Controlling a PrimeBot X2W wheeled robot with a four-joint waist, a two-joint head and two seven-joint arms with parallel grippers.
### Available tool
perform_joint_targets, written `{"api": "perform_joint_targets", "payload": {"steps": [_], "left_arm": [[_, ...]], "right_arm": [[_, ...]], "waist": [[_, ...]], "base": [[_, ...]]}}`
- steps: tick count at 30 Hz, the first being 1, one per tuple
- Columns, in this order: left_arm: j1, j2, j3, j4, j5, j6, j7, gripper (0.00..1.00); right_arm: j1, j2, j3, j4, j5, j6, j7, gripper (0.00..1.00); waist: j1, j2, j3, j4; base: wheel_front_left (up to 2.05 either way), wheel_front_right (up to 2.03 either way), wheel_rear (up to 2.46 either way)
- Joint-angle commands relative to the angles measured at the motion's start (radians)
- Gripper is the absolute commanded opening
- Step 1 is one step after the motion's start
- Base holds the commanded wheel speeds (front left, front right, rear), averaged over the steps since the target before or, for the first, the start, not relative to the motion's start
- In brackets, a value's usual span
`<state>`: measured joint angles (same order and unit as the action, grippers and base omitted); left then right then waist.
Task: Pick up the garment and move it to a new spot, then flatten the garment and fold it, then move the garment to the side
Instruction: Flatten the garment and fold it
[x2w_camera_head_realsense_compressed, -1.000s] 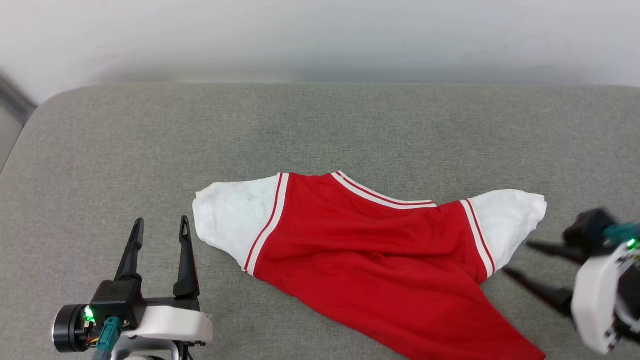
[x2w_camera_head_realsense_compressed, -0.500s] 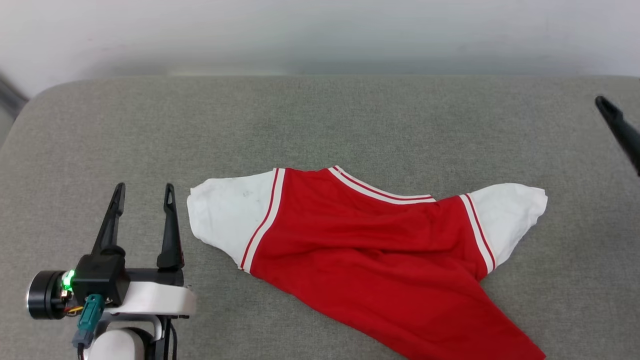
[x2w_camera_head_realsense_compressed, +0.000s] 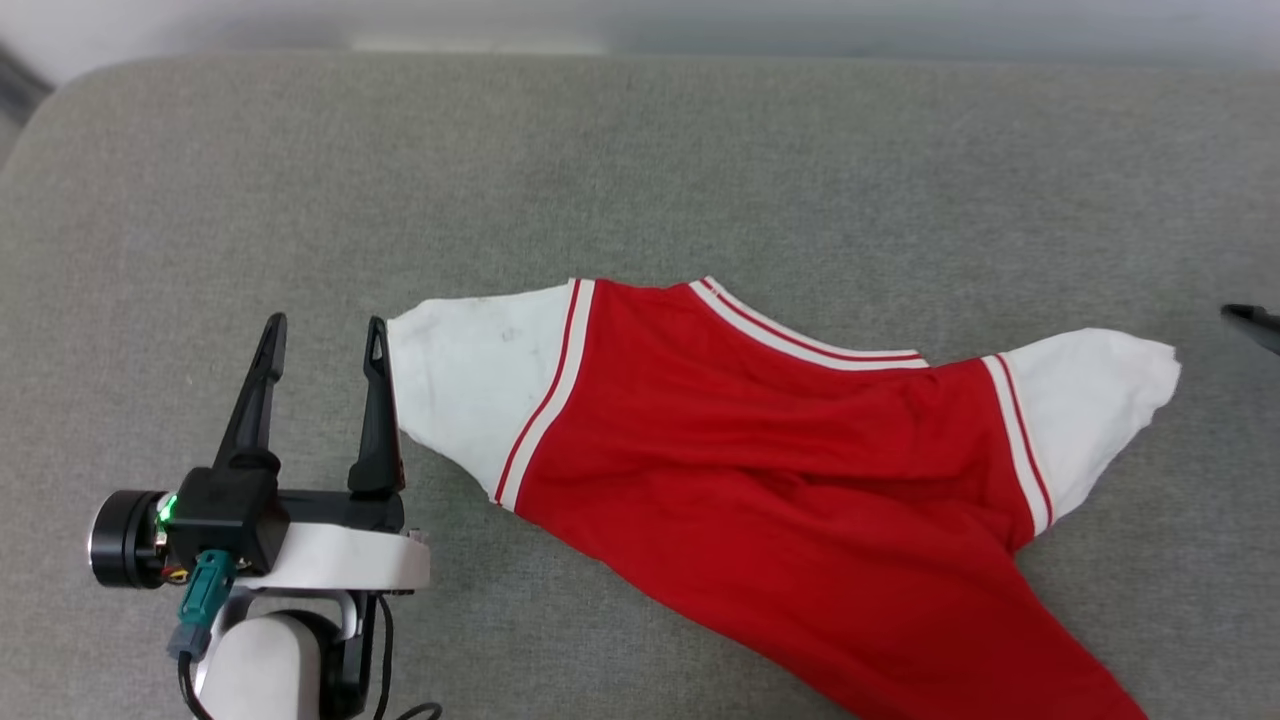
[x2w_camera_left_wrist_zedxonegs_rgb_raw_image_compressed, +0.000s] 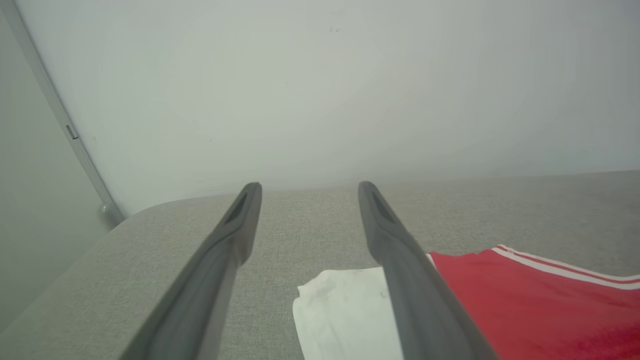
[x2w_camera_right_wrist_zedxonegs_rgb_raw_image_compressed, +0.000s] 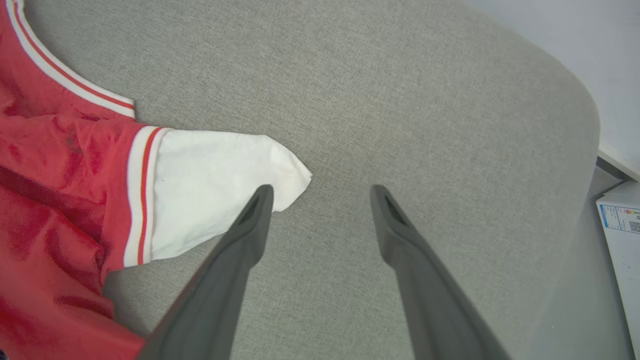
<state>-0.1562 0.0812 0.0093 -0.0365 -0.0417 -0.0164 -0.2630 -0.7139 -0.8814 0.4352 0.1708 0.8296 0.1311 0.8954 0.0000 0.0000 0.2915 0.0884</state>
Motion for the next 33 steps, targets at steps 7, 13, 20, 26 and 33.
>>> {"api": "perform_joint_targets", "payload": {"steps": [7, 13, 20, 26, 33], "left_arm": [[-0.059, -0.015, -0.022, -0.024, -0.013, 0.007, -0.002, 1.0], [-0.083, -0.021, -0.03, -0.031, -0.015, 0.016, -0.002, 1.0], [-0.08, -0.023, -0.021, -0.02, -0.017, 0.019, -0.002, 1.0], [-0.092, -0.005, 0.0, -0.005, -0.02, -0.002, -0.002, 1.0], [-0.183, 0.095, 0.029, 0.055, -0.04, -0.062, 0.03, 1.0]], "right_arm": [[-0.09, 0.036, 0.087, 0.084, -0.053, -0.001, 0.131, 1.0], [-0.045, 0.071, 0.198, 0.143, -0.056, 0.0, 0.121, 1.0], [-0.041, 0.088, 0.259, 0.158, -0.012, 0.001, 0.017, 0.0], [-0.06, 0.03, 0.248, 0.133, 0.021, 0.001, -0.158, 0.0], [-0.004, -0.052, 0.272, 0.038, 0.059, -0.001, -0.324, 0.0]], "waist": [[0.0, 0.0, 0.127, 0.052], [0.0, 0.0, 0.173, 0.067], [0.0, 0.0, 0.164, 0.059], [0.0, 0.0, 0.093, 0.046], [0.0, 0.0, 0.025, 0.024]], "base": [[0.0, 0.0, 0.0], [0.0, 0.0, 0.0], [0.0, 0.0, 0.0], [0.0, 0.0, 0.0], [0.0, 0.0, 0.0]]}}
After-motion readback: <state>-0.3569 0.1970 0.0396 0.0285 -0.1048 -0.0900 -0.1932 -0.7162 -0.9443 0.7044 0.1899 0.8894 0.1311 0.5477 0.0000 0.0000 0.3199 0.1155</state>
